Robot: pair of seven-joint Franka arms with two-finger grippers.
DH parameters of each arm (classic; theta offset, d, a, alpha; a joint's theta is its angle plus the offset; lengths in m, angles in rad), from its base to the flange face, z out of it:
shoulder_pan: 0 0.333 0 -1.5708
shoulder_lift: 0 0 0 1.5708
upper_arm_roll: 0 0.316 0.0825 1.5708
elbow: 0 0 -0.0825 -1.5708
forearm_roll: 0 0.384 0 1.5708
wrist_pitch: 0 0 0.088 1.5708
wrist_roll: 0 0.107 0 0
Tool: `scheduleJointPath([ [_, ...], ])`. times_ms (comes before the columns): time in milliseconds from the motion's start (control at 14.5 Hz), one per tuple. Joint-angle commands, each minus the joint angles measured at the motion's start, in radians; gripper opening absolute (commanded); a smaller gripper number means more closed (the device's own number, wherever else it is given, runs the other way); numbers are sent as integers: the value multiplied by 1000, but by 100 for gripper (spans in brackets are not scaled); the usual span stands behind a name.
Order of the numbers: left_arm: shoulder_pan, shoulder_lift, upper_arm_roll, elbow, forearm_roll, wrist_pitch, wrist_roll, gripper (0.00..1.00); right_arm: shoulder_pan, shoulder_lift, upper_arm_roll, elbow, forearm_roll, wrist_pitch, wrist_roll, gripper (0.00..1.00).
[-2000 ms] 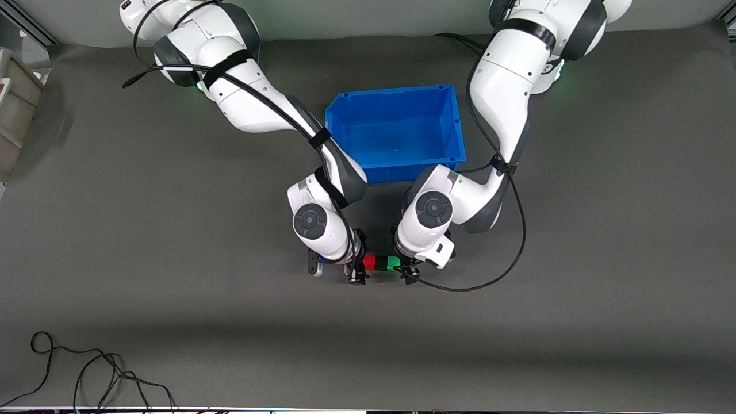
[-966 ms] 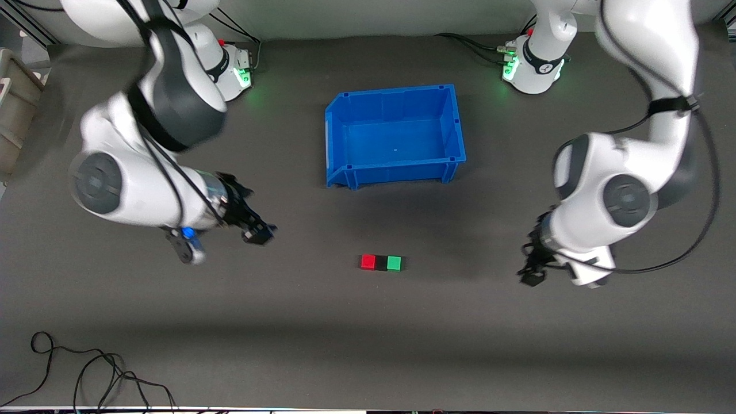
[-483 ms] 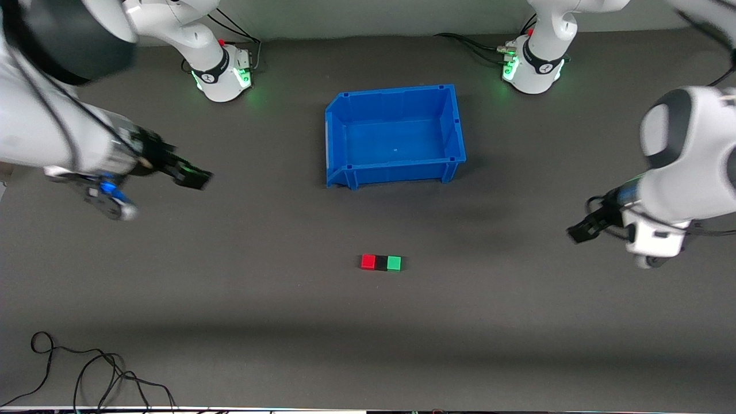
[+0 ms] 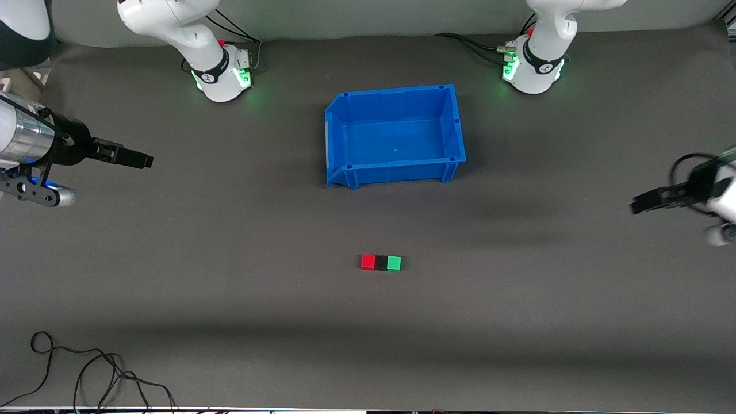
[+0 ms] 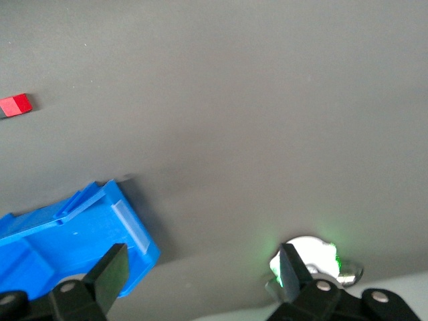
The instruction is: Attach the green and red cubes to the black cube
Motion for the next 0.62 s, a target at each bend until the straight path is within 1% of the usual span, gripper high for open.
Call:
scheduleJointPath([
  [0,24,-84,-6,-48,3,-26,70,100,23,-76,-3,-96,-35,93,-63,100],
  [69,21,-91,-7,-48,7,-36,46,100,24,-96,-2,-119,-48,122,-70,100],
  [207,15,-95,-10,-50,14,-40,37,100,81,-149,3,-200,-139,201,-128,100],
  [276,13,-109,-15,-60,24,-40,38,100,95,-171,3,-237,-151,243,-136,100],
  [414,-8,-150,-17,-114,52,-14,37,100,97,-173,3,-240,-151,249,-136,100],
  [552,-14,-134,-17,-93,54,-12,29,100,97,-173,5,-240,-151,249,-136,100],
])
